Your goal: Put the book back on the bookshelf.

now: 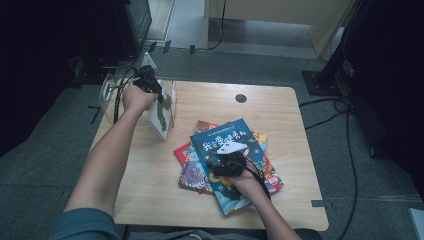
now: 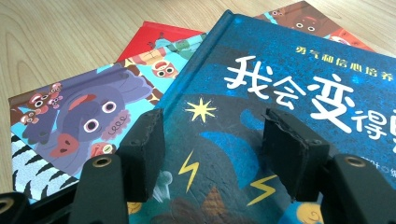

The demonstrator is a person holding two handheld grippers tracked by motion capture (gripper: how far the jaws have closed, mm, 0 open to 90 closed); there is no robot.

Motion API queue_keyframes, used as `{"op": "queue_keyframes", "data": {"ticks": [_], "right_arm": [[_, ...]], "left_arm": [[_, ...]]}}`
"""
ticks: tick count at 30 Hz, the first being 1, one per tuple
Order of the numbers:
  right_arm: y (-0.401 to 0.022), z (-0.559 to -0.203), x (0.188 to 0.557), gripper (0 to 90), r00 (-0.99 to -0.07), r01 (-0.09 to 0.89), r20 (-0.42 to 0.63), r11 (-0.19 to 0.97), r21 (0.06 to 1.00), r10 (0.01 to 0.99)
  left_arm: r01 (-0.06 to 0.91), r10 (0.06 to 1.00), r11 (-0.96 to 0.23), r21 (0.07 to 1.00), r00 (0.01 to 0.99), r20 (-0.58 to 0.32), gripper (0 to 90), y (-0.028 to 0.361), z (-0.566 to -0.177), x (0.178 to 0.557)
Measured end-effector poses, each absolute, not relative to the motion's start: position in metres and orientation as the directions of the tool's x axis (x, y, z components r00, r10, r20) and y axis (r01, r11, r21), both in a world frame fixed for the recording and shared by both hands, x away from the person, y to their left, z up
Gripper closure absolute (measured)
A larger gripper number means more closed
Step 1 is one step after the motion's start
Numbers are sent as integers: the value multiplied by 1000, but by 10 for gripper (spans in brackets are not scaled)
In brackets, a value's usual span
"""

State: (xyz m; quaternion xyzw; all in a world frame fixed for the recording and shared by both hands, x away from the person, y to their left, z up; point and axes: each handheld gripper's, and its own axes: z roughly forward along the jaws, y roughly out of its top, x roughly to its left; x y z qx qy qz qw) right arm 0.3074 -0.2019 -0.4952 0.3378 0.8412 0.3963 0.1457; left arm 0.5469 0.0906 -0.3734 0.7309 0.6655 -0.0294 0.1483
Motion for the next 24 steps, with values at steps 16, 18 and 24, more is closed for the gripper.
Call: {"op": "queue_keyframes", "data": {"ticks": [16, 18, 24], "right_arm": [[-202, -495, 307, 391, -730, 452, 22, 458, 766, 683], [-202, -495, 307, 391, -730, 452, 22, 458, 766, 684], [-202, -495, 307, 391, -730, 452, 21, 458, 766, 684]], "left_arm": [[980, 962, -69, 188, 116, -249, 778, 88, -379, 551], [978, 960, -74, 194, 123, -252, 768, 87, -379, 550], [977, 961, -87, 197, 135, -242, 765, 85, -378, 550]]}}
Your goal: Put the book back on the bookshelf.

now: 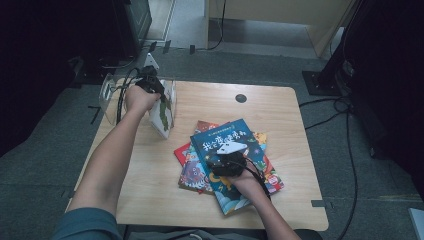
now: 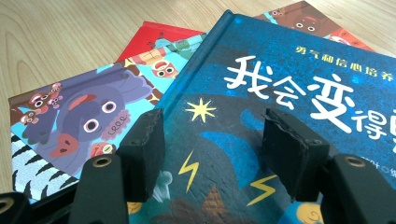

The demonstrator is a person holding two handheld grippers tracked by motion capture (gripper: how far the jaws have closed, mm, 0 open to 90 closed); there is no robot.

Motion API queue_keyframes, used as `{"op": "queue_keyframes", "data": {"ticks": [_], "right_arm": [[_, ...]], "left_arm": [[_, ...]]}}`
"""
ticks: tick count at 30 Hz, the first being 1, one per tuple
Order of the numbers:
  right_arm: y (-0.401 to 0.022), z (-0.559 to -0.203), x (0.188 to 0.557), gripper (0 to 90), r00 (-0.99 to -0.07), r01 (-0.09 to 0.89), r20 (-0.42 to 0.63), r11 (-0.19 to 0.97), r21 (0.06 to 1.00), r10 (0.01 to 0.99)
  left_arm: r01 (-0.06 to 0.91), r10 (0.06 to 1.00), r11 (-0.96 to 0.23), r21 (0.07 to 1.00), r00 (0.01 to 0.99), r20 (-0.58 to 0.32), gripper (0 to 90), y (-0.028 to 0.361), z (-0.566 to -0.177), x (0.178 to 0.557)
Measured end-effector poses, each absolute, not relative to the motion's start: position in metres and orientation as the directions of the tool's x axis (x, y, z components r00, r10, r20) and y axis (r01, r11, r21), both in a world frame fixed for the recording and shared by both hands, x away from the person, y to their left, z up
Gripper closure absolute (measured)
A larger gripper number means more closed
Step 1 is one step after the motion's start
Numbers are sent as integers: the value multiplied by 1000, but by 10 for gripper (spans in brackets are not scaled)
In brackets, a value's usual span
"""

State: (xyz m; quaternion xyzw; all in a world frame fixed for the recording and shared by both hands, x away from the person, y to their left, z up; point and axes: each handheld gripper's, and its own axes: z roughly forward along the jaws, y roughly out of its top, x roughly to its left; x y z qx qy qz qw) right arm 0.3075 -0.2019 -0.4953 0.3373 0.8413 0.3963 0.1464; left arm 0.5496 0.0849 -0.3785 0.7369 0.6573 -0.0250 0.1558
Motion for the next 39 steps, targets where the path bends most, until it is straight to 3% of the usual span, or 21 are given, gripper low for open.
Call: {"op": "queue_keyframes", "data": {"ticks": [39], "right_arm": [[-202, -495, 307, 391, -729, 451, 21, 458, 766, 684]], "left_arm": [[955, 941, -157, 252, 222, -254, 689, 94, -334, 532]]}}
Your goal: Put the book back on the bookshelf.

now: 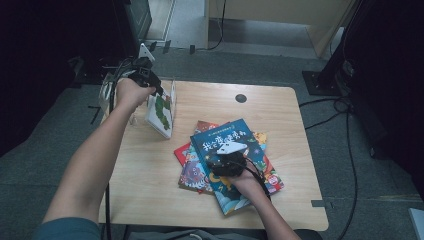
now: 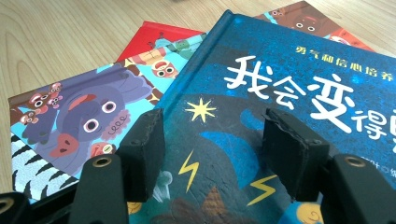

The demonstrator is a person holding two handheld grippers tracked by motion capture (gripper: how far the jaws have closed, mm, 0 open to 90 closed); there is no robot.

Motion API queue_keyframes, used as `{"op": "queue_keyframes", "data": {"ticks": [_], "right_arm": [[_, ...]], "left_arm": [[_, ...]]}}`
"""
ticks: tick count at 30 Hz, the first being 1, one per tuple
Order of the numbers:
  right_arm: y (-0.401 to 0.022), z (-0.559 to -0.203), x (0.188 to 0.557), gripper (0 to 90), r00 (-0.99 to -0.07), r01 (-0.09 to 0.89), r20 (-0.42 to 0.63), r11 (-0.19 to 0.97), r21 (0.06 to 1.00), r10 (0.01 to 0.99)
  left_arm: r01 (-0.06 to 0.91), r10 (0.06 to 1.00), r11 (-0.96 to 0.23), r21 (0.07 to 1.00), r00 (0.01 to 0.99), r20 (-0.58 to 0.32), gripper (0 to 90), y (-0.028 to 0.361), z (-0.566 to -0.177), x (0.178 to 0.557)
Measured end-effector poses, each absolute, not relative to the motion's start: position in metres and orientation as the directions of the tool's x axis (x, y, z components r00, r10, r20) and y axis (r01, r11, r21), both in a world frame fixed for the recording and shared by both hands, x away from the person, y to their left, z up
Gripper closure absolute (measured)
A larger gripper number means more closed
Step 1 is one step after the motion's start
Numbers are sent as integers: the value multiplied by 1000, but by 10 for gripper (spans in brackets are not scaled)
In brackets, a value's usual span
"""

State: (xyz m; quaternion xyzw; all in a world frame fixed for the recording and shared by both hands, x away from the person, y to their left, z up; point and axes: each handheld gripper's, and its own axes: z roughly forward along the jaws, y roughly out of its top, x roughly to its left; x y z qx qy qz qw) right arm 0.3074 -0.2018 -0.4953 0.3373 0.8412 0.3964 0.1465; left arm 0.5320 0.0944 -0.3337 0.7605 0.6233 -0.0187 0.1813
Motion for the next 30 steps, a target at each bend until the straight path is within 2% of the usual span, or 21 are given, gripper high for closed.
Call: {"op": "queue_keyframes", "data": {"ticks": [15, 25, 30], "right_arm": [[-203, -495, 308, 391, -729, 459, 33, 451, 765, 684], [-211, -493, 307, 454, -715, 482, 54, 436, 760, 697], [-216, -489, 305, 476, -710, 479, 59, 421, 771, 701]], "left_arm": [[908, 880, -260, 329, 363, -307, 634, 102, -323, 483], [873, 828, -304, 382, 441, -347, 504, 98, -338, 457], [840, 814, -346, 417, 490, -312, 480, 91, -345, 444]]}}
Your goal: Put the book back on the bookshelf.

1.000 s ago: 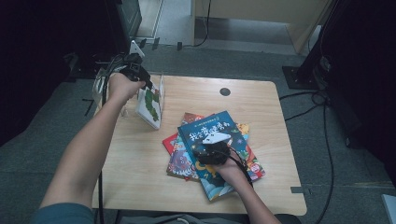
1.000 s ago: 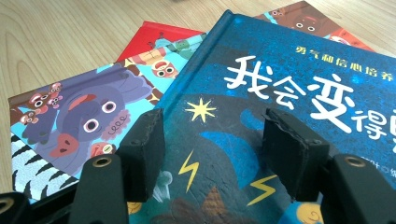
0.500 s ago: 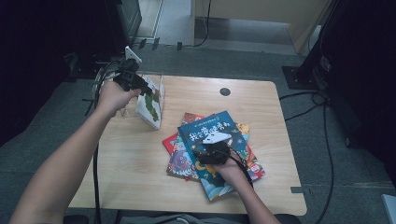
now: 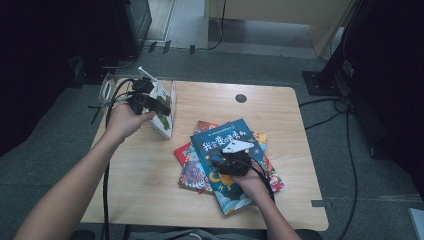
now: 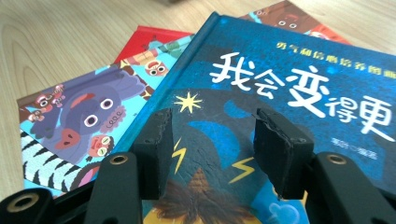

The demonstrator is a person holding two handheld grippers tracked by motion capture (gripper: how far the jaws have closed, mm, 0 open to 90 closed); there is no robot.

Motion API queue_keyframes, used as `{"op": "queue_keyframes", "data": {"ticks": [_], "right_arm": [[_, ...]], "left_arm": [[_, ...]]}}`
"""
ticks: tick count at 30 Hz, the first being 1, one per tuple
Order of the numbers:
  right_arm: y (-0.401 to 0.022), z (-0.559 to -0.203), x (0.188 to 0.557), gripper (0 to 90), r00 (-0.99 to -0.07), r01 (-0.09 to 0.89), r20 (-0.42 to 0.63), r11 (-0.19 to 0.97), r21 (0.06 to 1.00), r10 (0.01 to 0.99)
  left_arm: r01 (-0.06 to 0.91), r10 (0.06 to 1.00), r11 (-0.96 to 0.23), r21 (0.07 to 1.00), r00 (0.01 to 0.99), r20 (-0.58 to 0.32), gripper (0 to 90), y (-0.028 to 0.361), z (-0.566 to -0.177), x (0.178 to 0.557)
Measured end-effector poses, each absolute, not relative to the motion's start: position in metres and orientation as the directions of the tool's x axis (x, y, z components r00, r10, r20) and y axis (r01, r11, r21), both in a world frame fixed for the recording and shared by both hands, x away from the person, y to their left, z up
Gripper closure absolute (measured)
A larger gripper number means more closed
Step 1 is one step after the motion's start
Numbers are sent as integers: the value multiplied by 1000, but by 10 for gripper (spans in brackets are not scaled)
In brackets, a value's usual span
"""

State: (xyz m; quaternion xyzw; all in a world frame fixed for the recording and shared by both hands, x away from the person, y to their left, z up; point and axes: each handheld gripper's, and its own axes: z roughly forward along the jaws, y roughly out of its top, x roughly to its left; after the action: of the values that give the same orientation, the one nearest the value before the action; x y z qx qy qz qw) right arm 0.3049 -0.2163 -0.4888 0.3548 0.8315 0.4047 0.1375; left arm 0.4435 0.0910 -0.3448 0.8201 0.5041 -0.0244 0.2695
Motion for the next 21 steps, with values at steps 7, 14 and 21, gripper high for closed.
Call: {"op": "queue_keyframes", "data": {"ticks": [7, 14, 21], "right_arm": [[-229, -484, 300, 496, -697, 487, 74, 395, 779, 713], [-245, -481, 293, 516, -678, 494, 89, 363, 790, 730], [-263, -480, 284, 524, -652, 511, 98, 340, 790, 752]], "left_arm": [[827, 784, -359, 433, 519, -341, 464, 88, -360, 430], [813, 759, -387, 435, 548, -351, 452, 83, -373, 423], [798, 731, -406, 445, 576, -365, 429, 75, -388, 418]]}}
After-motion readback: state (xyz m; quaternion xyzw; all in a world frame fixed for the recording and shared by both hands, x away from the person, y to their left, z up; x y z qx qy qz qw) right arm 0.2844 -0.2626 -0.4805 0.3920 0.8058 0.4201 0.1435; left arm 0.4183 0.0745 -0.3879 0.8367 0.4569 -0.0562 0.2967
